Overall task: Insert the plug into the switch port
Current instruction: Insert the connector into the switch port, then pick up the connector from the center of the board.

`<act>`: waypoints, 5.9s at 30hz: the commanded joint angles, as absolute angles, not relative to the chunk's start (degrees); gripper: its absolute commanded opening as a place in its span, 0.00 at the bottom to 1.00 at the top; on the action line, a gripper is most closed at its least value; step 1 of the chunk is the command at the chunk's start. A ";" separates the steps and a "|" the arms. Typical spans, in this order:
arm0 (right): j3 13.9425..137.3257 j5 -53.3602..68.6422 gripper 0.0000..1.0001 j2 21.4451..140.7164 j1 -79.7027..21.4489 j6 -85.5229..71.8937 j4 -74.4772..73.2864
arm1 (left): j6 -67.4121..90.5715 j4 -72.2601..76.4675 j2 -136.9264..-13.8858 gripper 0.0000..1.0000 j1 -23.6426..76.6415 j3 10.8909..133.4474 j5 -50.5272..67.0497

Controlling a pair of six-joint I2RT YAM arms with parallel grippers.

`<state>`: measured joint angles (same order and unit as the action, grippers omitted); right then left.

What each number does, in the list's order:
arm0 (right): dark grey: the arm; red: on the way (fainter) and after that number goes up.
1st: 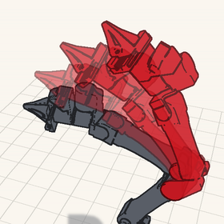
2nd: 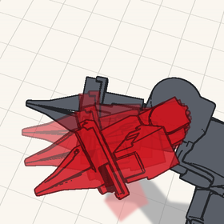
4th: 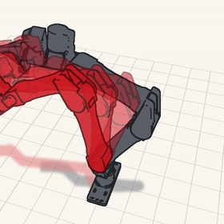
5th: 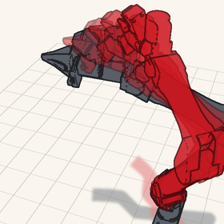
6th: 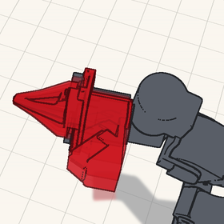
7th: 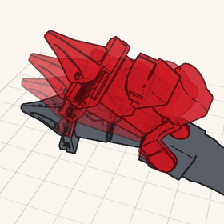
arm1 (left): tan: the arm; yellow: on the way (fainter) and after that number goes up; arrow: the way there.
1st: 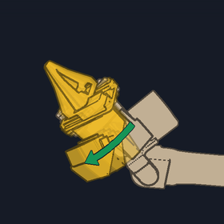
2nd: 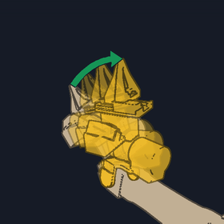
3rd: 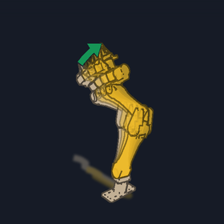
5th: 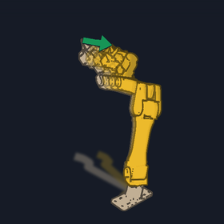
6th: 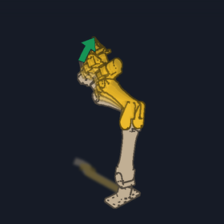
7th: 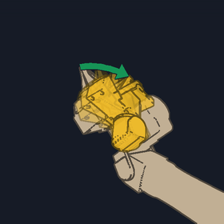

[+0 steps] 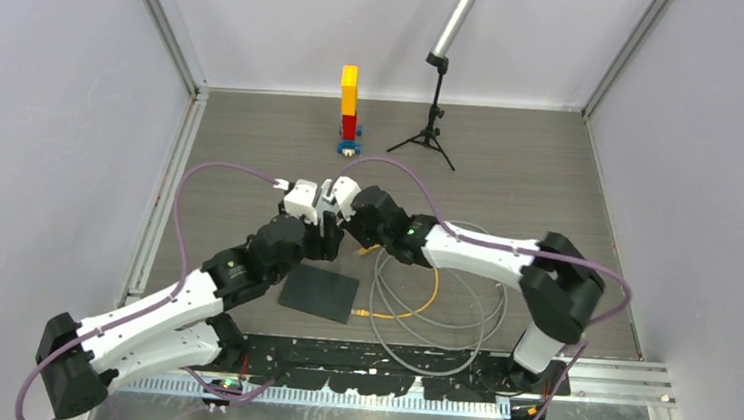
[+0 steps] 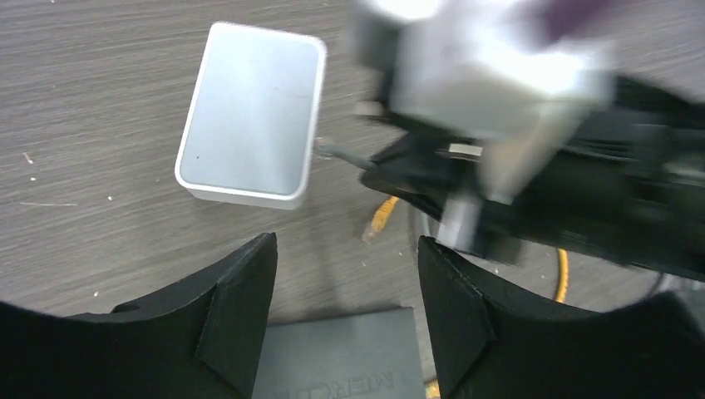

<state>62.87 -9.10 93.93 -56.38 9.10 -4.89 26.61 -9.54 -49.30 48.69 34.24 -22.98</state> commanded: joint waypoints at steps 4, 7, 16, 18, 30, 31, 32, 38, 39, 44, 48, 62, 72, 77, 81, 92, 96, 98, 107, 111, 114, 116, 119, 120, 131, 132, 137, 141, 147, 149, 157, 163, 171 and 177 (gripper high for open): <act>68.92 -6.53 0.01 104.34 -53.60 11.09 3.92 | 28.25 -15.24 -42.76 0.65 49.66 34.51 -26.04; 68.63 -3.96 0.00 105.51 -51.59 11.20 5.53 | 28.46 -17.05 -41.04 0.66 49.66 34.62 -26.64; 70.85 -0.79 0.01 108.86 -47.56 12.64 0.48 | 28.81 -21.63 -39.20 0.66 49.66 34.85 -28.68; 71.85 -1.22 0.03 109.63 -47.01 13.28 -1.91 | 28.96 -22.28 -39.20 0.66 49.66 35.06 -28.65; 76.45 -2.60 0.53 110.52 -44.56 15.56 -9.60 | 29.69 -27.34 -40.58 0.67 49.66 36.78 -28.74; 76.41 -2.75 0.57 109.77 -44.55 15.56 -9.93 | 29.77 -27.72 -40.60 0.67 49.66 36.94 -28.78; 76.34 -2.93 0.59 108.84 -44.48 15.56 -10.37 | 29.92 -28.14 -40.60 0.68 49.66 37.10 -28.75; 74.62 -1.32 0.65 100.33 -44.52 13.08 -14.03 | 31.34 -29.51 -41.18 0.68 49.66 37.92 -28.35; 73.74 -0.90 0.66 97.96 -44.50 11.86 -14.63 | 31.63 -29.83 -41.59 0.68 49.61 38.09 -28.20; 67.81 4.91 0.68 89.07 -45.50 2.65 -15.02 | 35.40 -33.41 -46.17 0.68 49.58 39.64 -27.97; 62.99 2.56 0.68 82.76 -50.65 -1.53 -17.11 | 39.77 -36.41 -48.73 0.69 49.57 39.92 -26.67; 50.50 -14.61 0.67 64.81 -60.23 -22.48 -26.56 | 41.66 -42.58 -45.26 0.70 49.60 40.25 -24.17; 48.08 -12.86 0.61 64.50 -60.20 -30.34 -33.67 | 41.66 -38.94 -43.87 0.70 49.61 38.94 -20.60; 47.87 -13.69 0.61 65.99 -60.20 -32.09 -35.07 | 41.16 -38.35 -44.64 0.70 49.61 38.60 -19.47; 46.86 -2.96 0.60 69.92 -60.47 -27.42 -31.64 | 40.72 -38.26 -46.14 0.69 49.60 38.58 -19.13; 46.18 -10.75 0.42 83.16 -60.95 -18.20 -18.08 | 41.40 -37.52 -45.15 0.69 49.63 38.76 -18.06; 47.27 -8.48 0.44 86.91 -60.95 -17.30 -18.28 | 41.17 -38.28 -44.34 0.69 49.60 38.68 -18.41; 47.23 -8.72 0.44 87.96 -60.97 -17.53 -18.29 | 41.22 -38.58 -43.93 0.69 49.64 38.52 -18.72; 48.00 -6.64 0.15 90.35 -61.16 -17.70 -20.54 | 41.19 -38.09 -43.74 0.69 49.64 38.30 -18.65; 47.49 -7.41 0.07 86.41 -61.34 -19.60 -23.34 | 40.84 -37.78 -44.40 0.69 49.60 38.86 -18.55; 47.11 -10.44 0.03 80.95 -61.32 -21.24 -26.29 | 40.62 -38.23 -44.56 0.69 49.65 39.27 -18.71; 47.01 -12.32 0.01 77.19 -61.35 -21.46 -27.96 | 40.61 -38.25 -44.33 0.69 49.58 39.05 -18.95; 46.49 -14.47 0.01 71.49 -61.29 -22.08 -29.33 | 40.90 -38.20 -43.95 0.70 49.66 38.72 -18.98; 46.08 -15.03 0.01 69.63 -61.26 -22.48 -29.49 | 41.06 -38.21 -43.87 0.69 49.60 38.68 -19.04; 46.44 -12.31 0.01 67.66 -61.32 -23.69 -35.07 | 42.01 -38.72 -43.33 0.69 49.66 37.39 -17.45; 46.42 -11.68 0.01 67.78 -61.32 -23.54 -34.99 | 42.01 -38.75 -43.00 0.69 49.61 37.16 -17.60; 43.68 -4.08 0.01 64.78 -61.34 -17.63 -28.82 | 44.25 -40.41 -42.56 0.69 49.61 35.95 -19.92; 40.27 10.95 0.01 63.39 -61.33 -10.27 -19.46 | 50.62 -44.25 -42.68 0.71 49.65 35.03 -23.69; 40.17 20.02 0.00 68.71 -62.18 -9.12 -9.98 | 54.84 -46.24 -40.80 0.74 49.59 33.55 -29.35; 39.48 16.56 0.01 70.31 -62.32 -11.09 -5.58 | 54.64 -46.19 -41.06 0.75 49.60 34.30 -29.26; 46.09 1.40 0.00 81.18 -61.29 -15.98 -2.31 | 63.72 -51.42 -35.92 0.52 50.11 32.11 -21.38; 51.84 1.17 0.00 90.57 -59.47 -14.89 -1.43 | 70.54 -52.64 -33.33 0.38 55.12 30.31 -21.22; 55.87 -6.14 0.00 95.68 -58.68 -13.10 -2.66 | 77.36 -54.90 -41.55 0.31 66.87 29.99 -25.79; 59.78 -4.77 0.01 99.53 -58.53 -9.72 -8.49 | 81.28 -52.51 -42.34 0.30 69.35 25.43 -26.79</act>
<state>55.66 -3.88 97.56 -58.70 -12.99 -6.09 76.64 -53.43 -42.39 68.77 28.58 -23.57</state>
